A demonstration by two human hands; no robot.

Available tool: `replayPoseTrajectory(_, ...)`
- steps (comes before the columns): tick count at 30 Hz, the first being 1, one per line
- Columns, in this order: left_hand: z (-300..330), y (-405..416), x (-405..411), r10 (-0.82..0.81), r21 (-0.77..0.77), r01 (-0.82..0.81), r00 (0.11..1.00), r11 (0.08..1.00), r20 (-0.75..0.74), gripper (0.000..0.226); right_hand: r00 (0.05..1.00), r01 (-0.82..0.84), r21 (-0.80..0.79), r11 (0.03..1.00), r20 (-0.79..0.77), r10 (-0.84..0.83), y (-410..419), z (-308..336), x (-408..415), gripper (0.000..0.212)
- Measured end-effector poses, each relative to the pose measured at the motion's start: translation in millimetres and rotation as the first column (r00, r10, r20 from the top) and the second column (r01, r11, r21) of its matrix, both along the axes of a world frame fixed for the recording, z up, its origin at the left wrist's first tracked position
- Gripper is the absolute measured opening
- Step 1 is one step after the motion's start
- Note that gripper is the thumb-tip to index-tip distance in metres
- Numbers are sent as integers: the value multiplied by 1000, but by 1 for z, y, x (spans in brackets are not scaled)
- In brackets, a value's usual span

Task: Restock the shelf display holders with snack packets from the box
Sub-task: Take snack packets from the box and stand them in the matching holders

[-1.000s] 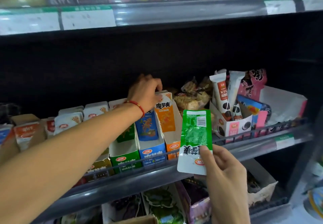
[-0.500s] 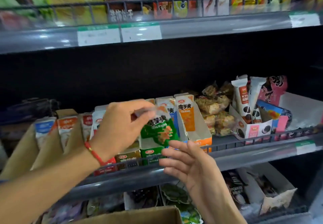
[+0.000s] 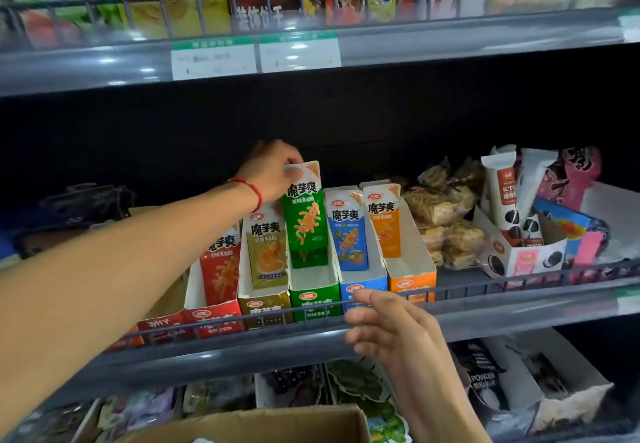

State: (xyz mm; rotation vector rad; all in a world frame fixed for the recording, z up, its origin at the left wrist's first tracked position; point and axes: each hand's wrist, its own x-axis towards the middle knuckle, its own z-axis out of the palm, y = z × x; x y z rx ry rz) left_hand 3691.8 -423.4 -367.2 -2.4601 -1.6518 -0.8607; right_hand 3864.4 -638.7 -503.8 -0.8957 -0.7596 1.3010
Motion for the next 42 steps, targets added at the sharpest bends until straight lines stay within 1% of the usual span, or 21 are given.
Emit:
replayPoseTrajectory(5, -18, 15, 8, 16, -66, -24, 993, 998, -118, 11, 1000, -7, 19, 1000, 18, 7, 2, -4, 7, 38)
replayPoseTrajectory(8, -27, 16, 8, -10, -75, -3, 984, 997, -179, 11, 999, 0, 27, 1000, 42, -1, 4, -6, 10, 40)
replayPoseTrajectory(11, -35, 21, 6, -3, -43, -7, 972, 999, -234, 10, 997, -10, 33, 999, 72, 7, 6, -7, 11, 40)
replayPoseTrajectory(13, -38, 22, 4, 17, -5, -19, 980, 1000, -200, 13, 996, -19, 27, 999, 91, 16, 6, -7, 10, 37)
replayPoseTrajectory(16, -36, 6, -7, -1, 91, 8, 997, 996, -74, 24, 988, -42, 8, 999, 146, 40, 6, -9, 4, 29)
replayPoseTrajectory(18, -36, -27, -20, -67, 176, 65, 998, 982, 4, 24, 975, -80, -7, 997, 209, 80, 4, -13, -3, 23)
replayPoseTrajectory(20, -45, -76, -42, -147, 240, 138, 989, 961, 18, 23, 940, -144, -27, 989, 309, 146, 3, -19, -15, 20)
replayPoseTrajectory(21, -54, -104, -56, -177, 241, 170, 984, 955, 10, 22, 908, -186, -46, 982, 375, 189, 2, -23, -23, 19)
replayPoseTrajectory(23, -86, -158, -87, -227, 154, 224, 974, 962, 2, 21, 810, -285, -103, 953, 507, 296, 1, -34, -40, 15)
replayPoseTrajectory(24, -107, -181, -103, -239, 77, 237, 971, 968, 6, 20, 738, -332, -139, 933, 578, 349, 1, -41, -50, 11)
replayPoseTrajectory(25, -130, -202, -119, -233, -5, 233, 972, 972, 16, 21, 637, -376, -176, 910, 664, 391, 2, -51, -59, 9)
replayPoseTrajectory(26, -155, -219, -134, -213, -89, 214, 977, 973, 27, 22, 502, -414, -219, 883, 755, 422, 3, -62, -67, 10)
replayPoseTrajectory(28, -203, -243, -161, -154, -242, 159, 987, 957, 39, 22, 180, -470, -333, 817, 870, 458, 3, -84, -84, 12)
replayPoseTrajectory(29, -223, -250, -171, -122, -305, 125, 992, 944, 29, 22, 43, -485, -396, 779, 879, 474, 2, -97, -93, 16)
replayPoseTrajectory(31, -251, -257, -183, -106, -453, 80, 994, 888, -33, 22, -144, -498, -501, 708, 853, 502, 1, -129, -108, 21)
replayPoseTrajectory(33, -265, -259, -186, -143, -589, 22, 977, 808, -159, 25, -323, -462, -559, 688, 829, 457, -1, -158, -119, 20)
replayPoseTrajectory(34, -266, -260, -186, -166, -635, -10, 962, 773, -217, 28, -381, -452, -556, 697, 827, 413, -2, -171, -123, 25)
replayPoseTrajectory(35, -265, -260, -186, -173, -660, -29, 956, 751, -239, 29, -409, -455, -538, 709, 834, 370, -3, -183, -127, 34)
replayPoseTrajectory(38, -261, -257, -188, -163, -673, -62, 950, 737, -266, 31, -445, -479, -430, 766, 871, 211, -4, -203, -140, 54)
replayPoseTrajectory(40, -256, -255, -190, -151, -668, -90, 944, 739, -294, 34, -459, -456, -353, 817, 880, 123, -5, -211, -148, 60)
replayPoseTrajectory(42, -250, -253, -192, -124, -664, -102, 951, 741, -284, 32, -468, -416, -358, 836, 872, 141, -6, -219, -152, 64)
